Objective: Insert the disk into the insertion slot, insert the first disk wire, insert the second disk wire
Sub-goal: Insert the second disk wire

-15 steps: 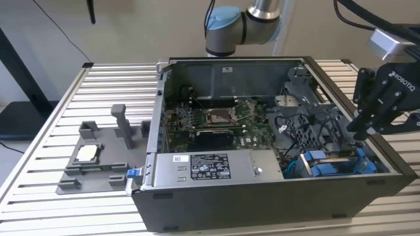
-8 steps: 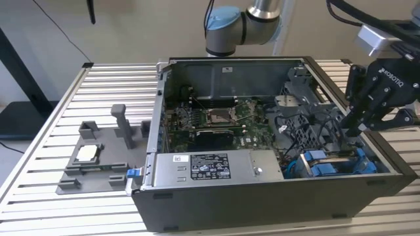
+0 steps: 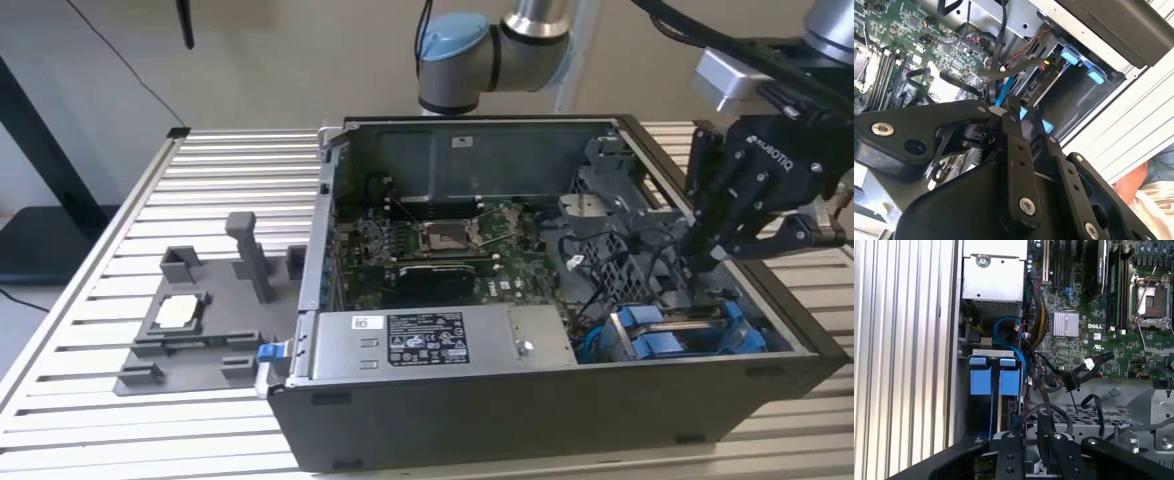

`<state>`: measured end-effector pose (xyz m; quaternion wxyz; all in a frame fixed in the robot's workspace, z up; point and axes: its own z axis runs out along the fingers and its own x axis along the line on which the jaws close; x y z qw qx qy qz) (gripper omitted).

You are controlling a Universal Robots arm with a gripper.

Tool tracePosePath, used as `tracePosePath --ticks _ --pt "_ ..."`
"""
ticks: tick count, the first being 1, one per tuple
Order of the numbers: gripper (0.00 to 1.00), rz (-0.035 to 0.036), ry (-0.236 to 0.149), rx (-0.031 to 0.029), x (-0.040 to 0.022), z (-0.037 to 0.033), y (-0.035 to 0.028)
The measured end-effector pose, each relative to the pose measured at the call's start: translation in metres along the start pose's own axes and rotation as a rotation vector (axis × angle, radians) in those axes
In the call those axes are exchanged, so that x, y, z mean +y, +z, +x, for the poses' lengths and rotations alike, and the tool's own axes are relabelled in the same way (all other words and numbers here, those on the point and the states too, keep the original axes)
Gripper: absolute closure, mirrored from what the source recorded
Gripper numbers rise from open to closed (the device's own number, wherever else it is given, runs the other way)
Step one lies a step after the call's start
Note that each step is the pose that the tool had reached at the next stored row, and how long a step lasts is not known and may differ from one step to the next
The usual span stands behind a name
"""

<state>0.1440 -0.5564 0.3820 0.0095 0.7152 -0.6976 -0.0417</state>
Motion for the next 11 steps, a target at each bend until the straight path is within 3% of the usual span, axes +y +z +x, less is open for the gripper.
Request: tracePosePath --ticks 3,11 --pt "0.73 0.0187 -0.001 0.0006 0.0055 -0.0023 0.0005" --pt "0.73 0.0803 -0.003 0.0023 0.0175 -0.0042 0.0008"
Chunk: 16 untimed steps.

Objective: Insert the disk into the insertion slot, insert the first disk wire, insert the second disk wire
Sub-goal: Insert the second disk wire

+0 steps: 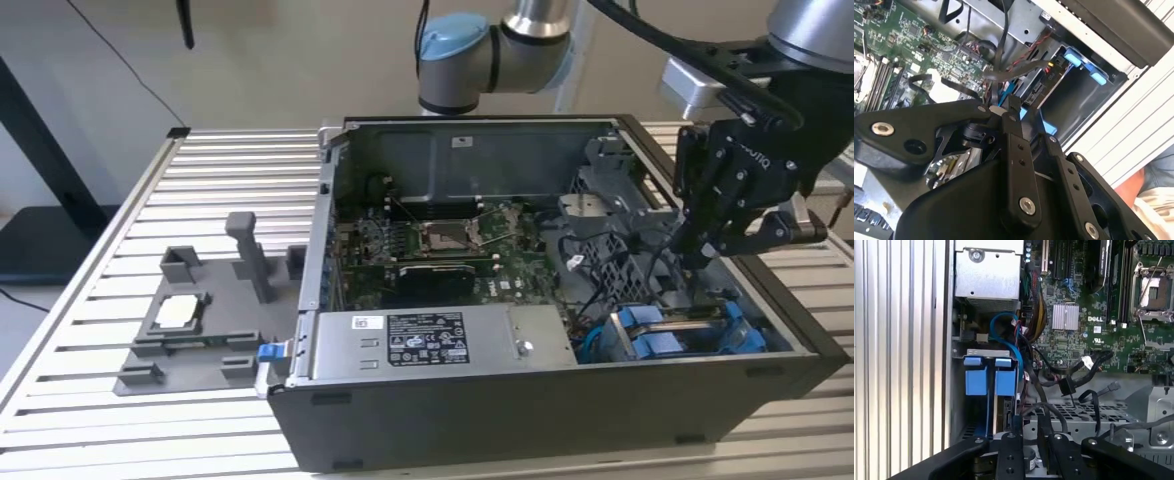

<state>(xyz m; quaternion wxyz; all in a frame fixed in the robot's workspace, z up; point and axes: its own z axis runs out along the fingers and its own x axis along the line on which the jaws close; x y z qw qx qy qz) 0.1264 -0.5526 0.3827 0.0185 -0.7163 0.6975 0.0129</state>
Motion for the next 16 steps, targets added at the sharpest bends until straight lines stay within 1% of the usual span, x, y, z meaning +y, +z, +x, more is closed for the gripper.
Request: tracePosePath --ticks 2,7,10,12,16 --pt "0.73 0.0109 0.0 0.0 0.0025 -0.0002 -0.0018" --pt "0.73 0.0354 -0.002 0.0004 0.0083 -0.0006 -0.0062" --pt "0.73 0.0472 -0.002 0.0007 0.0114 -0.001 -0.009" --pt "0.73 0.0537 -0.002 0.0007 0.0137 -0.0015 -0.0102" --pt "0.73 0.0626 -0.003 0.0011 0.018 -0.0048 -0.0114"
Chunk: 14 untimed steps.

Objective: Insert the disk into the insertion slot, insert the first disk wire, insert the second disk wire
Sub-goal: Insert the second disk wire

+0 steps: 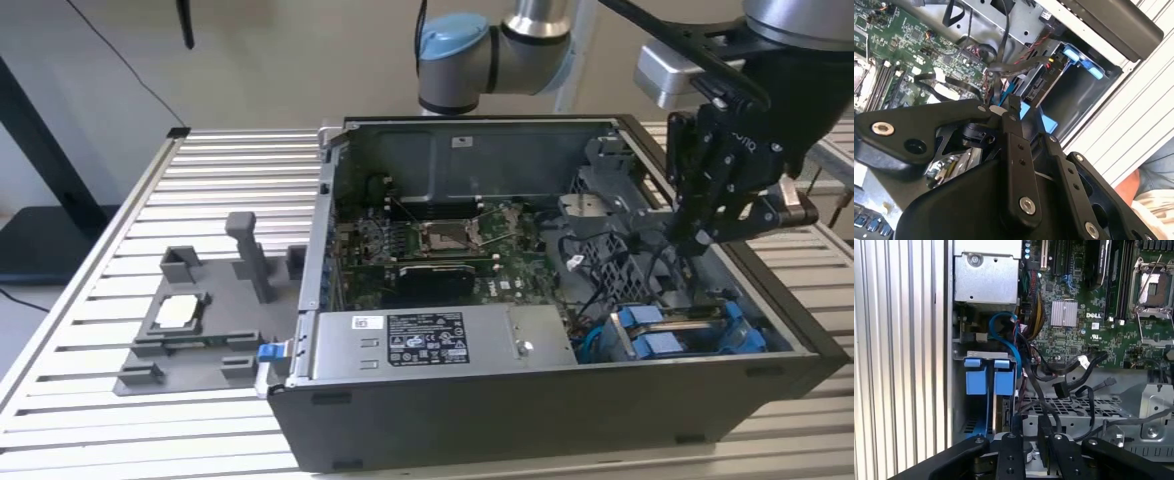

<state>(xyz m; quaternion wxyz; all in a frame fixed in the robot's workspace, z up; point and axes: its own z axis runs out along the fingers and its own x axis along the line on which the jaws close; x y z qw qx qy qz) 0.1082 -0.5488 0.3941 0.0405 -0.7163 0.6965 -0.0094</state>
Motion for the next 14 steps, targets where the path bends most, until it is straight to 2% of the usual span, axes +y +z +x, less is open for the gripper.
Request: tracePosePath --ticks 4,9,14 --pt "0.73 0.0064 -0.002 0.0 0.0032 -0.0083 0.0002" --pt "0.73 0.006 -0.019 0.0005 0.0053 -0.0167 0.0004" --pt "0.73 0.0047 -0.044 0.007 0.0078 -0.025 0.0005"
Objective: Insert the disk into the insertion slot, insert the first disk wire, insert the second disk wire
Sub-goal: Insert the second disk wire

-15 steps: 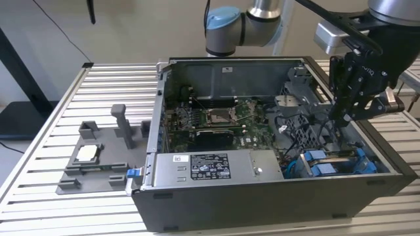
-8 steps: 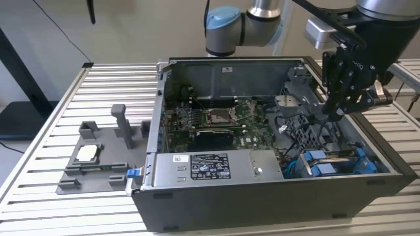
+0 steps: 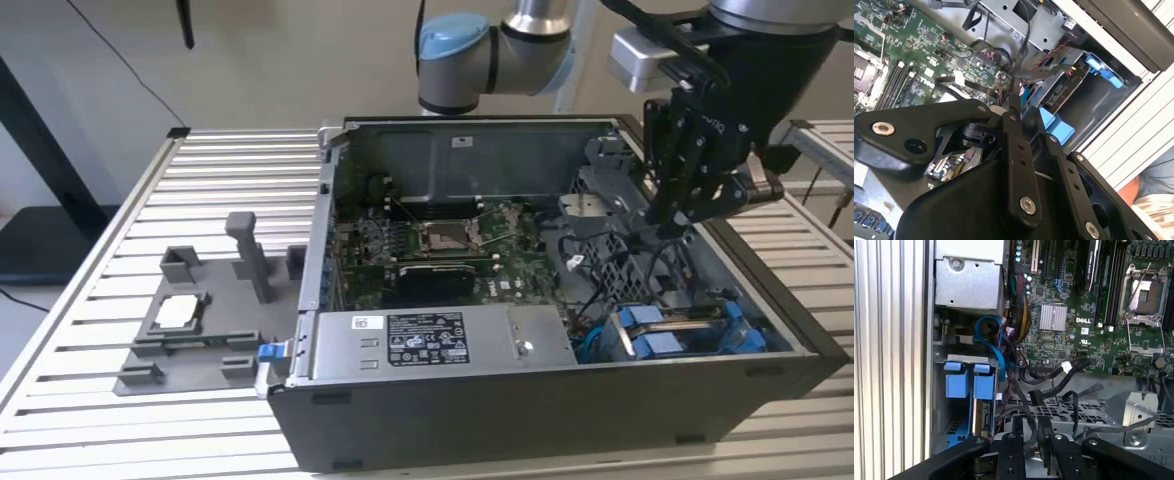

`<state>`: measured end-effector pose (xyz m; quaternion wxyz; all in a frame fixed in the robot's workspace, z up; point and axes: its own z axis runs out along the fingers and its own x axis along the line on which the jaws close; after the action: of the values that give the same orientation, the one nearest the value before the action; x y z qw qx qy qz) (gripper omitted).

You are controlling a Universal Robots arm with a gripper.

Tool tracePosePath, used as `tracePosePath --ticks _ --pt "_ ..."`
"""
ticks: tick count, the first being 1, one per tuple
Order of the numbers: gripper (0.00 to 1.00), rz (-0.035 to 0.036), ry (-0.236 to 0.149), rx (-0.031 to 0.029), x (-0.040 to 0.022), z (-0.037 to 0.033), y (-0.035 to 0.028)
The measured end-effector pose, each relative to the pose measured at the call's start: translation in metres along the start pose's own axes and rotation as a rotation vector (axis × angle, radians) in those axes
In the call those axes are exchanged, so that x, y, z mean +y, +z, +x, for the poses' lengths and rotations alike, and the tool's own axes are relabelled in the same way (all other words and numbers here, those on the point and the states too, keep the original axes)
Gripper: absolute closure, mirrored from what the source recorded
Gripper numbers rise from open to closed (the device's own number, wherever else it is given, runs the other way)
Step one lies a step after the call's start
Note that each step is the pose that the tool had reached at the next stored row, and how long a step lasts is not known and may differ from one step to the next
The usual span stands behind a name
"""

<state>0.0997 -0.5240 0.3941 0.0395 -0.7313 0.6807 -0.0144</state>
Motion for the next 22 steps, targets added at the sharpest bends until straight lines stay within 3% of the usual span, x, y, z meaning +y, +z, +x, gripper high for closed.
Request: tracePosePath --ticks 6,11,15,19,20,22 --pt "0.73 -0.0025 -0.047 0.0106 0.0034 -0.0034 0.0008" --pt "0.73 -0.0035 -0.058 0.0172 0.0125 -0.0068 0.0033" --pt "0.73 -0.0047 -0.063 0.0279 0.021 -0.0081 0.0058" --pt "0.73 -0.0033 -0.068 0.0463 0.0269 -0.0096 0.008" --pt "0.73 0.0006 -0.07 0.053 0.0276 -0.0103 0.0084" --pt "0.73 0.0156 -0.074 0.0659 0.0281 -0.0123 0.0092"
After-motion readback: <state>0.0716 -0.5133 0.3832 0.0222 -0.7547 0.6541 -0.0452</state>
